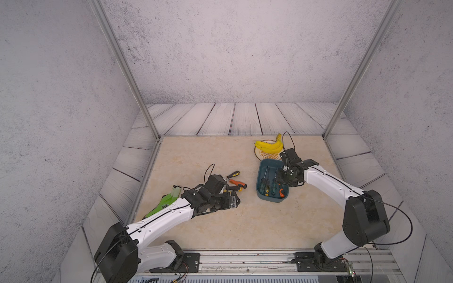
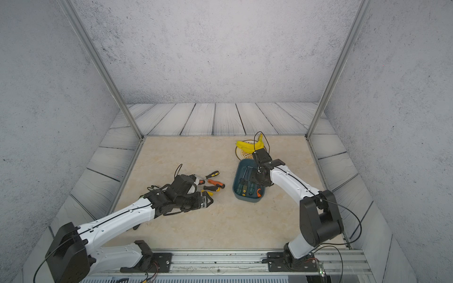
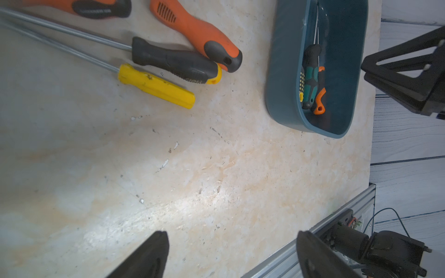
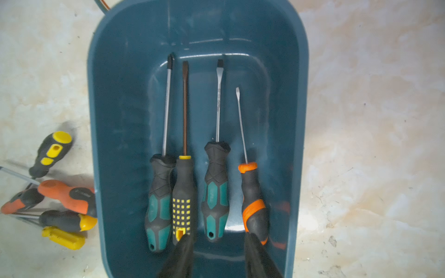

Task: Put the screwdriver on the desktop into the storage box
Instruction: Place the screwdriver in the storage box.

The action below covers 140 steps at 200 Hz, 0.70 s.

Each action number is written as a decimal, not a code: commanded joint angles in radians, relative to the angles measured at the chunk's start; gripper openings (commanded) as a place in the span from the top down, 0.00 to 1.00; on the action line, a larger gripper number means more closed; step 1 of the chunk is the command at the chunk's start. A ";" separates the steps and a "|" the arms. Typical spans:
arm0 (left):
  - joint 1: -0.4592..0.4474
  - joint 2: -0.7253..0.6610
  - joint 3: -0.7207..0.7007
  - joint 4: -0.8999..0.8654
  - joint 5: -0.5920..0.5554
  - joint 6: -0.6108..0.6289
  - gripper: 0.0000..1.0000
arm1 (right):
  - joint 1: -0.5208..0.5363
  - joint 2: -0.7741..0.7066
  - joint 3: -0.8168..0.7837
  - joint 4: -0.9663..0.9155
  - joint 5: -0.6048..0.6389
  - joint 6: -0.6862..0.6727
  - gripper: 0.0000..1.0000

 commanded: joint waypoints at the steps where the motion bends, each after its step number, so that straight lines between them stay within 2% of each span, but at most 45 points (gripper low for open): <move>1: 0.008 -0.018 -0.011 -0.042 -0.031 -0.019 0.11 | 0.003 -0.047 -0.011 -0.030 -0.027 -0.029 0.60; 75: 0.040 -0.068 -0.018 -0.121 -0.115 -0.058 0.14 | 0.023 -0.205 -0.089 -0.061 -0.091 -0.107 0.61; 140: 0.133 -0.002 0.008 -0.134 -0.098 -0.050 0.27 | 0.044 -0.354 -0.196 -0.097 -0.128 -0.154 0.61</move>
